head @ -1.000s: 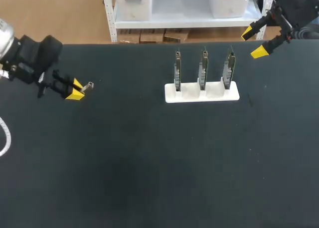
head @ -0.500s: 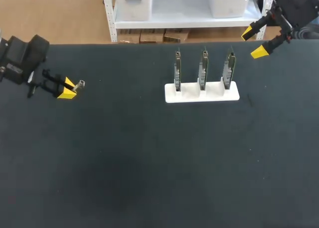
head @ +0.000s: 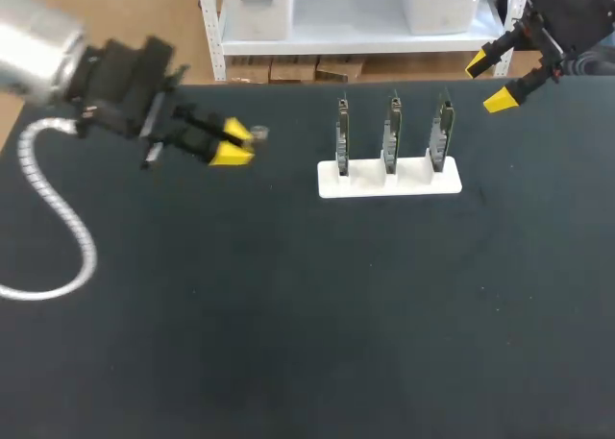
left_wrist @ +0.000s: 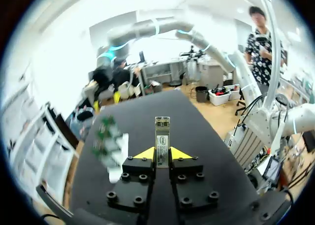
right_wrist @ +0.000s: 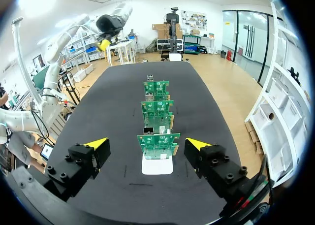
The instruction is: Pick up the optical module with the left hand, and insert it into the network port with the right hand.
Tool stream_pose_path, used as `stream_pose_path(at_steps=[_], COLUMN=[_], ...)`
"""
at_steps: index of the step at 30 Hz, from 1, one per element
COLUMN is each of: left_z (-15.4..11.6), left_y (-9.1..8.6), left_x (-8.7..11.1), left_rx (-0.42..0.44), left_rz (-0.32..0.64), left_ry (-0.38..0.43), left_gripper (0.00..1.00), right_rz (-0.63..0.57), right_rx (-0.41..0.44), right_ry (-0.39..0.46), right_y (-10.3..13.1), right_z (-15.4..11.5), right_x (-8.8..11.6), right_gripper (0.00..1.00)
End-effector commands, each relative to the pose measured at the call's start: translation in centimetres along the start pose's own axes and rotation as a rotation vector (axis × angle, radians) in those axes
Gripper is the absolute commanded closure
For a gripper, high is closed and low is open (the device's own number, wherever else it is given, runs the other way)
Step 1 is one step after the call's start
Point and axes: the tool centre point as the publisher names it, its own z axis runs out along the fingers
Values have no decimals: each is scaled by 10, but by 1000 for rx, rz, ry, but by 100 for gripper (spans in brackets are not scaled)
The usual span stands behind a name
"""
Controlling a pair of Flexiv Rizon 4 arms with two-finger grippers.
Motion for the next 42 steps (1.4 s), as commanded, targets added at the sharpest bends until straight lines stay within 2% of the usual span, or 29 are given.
stream_pose_path(at_steps=[1,2,13,15,17,25,28,35,42], left_z=[28,29,29,25,26,52,61,82,101], left_y=[33,37,37,29,28,50,56,82,99], left_x=[-12,-10,-10,3,5,-35,-47,-55,-64], left_rx=[28,24,24,33,20,-58,-67,-111,-108], left_rz=[57,43,43,-5,-37,-59,-60,-69,-71], left_ry=[21,28,28,34,2,-119,-110,-112,-123], left_gripper=[100,100,100,100,100,100,100,100,100], right_rz=[0,0,0,0,0,0,0,0,0], right_rx=[2,2,2,2,2,2,2,2,2], right_ry=[-1,-1,-1,-1,-1,-1,-1,-1,-1], right_y=[1,1,1,1,1,1,1,1,1], right_z=[0,0,0,0,0,0,0,0,0], right_x=[0,0,0,0,0,0,0,0,0], right_gripper=[0,0,0,0,0,0,0,0,0])
